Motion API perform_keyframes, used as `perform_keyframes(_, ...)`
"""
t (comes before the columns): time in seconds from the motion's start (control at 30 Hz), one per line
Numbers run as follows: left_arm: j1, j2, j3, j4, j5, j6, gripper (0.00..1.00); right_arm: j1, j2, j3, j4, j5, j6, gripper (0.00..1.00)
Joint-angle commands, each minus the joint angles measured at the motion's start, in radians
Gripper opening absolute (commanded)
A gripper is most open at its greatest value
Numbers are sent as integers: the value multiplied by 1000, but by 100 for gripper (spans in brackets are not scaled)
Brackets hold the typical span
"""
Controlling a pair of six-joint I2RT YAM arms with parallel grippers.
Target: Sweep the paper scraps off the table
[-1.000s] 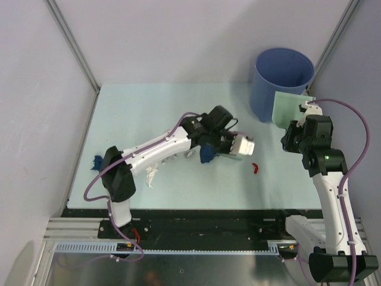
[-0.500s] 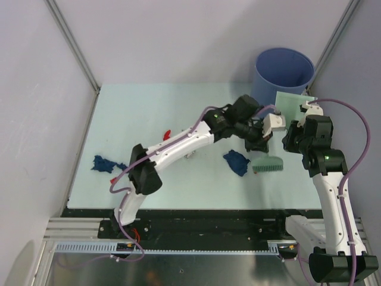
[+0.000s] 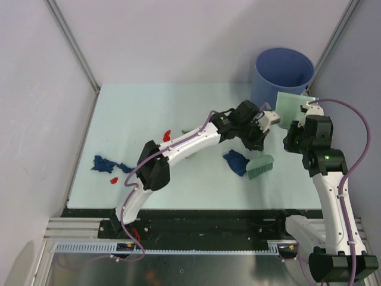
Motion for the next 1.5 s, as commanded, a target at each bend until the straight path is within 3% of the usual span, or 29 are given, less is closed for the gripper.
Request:
perform_keyframes(0.0, 72, -51, -53, 84, -136, -119, 0, 4, 0, 37, -9, 3, 8, 0)
perform_keyframes(0.27, 177, -187, -269, 154, -185, -52, 0, 16, 7, 39, -78, -30, 112, 0)
perform_keyframes(0.4, 229, -255, -340, 188, -187, -18, 0, 117, 16, 39, -167, -26, 199, 0)
perform_keyframes(0.5, 270, -310, -389, 202, -155, 8, 0, 273, 23, 34, -234, 55, 267, 0)
perform_keyframes(0.53, 288, -322, -400, 205, -135, 8, 0, 357, 27, 34, -250, 87, 316, 0)
perform_keyframes(0.67, 338, -388, -411, 205, 183, -62, 0, 504, 61, 28, -334, 141, 410, 0)
perform_keyframes(0.8, 348, -457, -376, 194, 264, -81, 0, 586, 64, -27, -368, 59, 454, 0)
perform_keyframes(0.87, 359, -472, -356, 167, 247, -73, 0, 652, 81, -66, -336, -1, 473, 0)
perform_keyframes(0.97, 391, -476, -340, 151, 108, -22, 0, 726, 150, -141, -275, -21, 491, 0)
perform_keyframes(1.17, 408, -407, -313, 157, -171, 137, 0, 694, 358, -173, -123, -7, 387, 0)
perform_keyframes(1.37, 447, -266, -235, 170, -273, 159, 0, 659, 577, -150, -64, -18, 315, 0)
perform_keyframes(1.47, 448, -194, -210, 171, -258, 166, 0, 668, 650, -123, -95, 9, 306, 0)
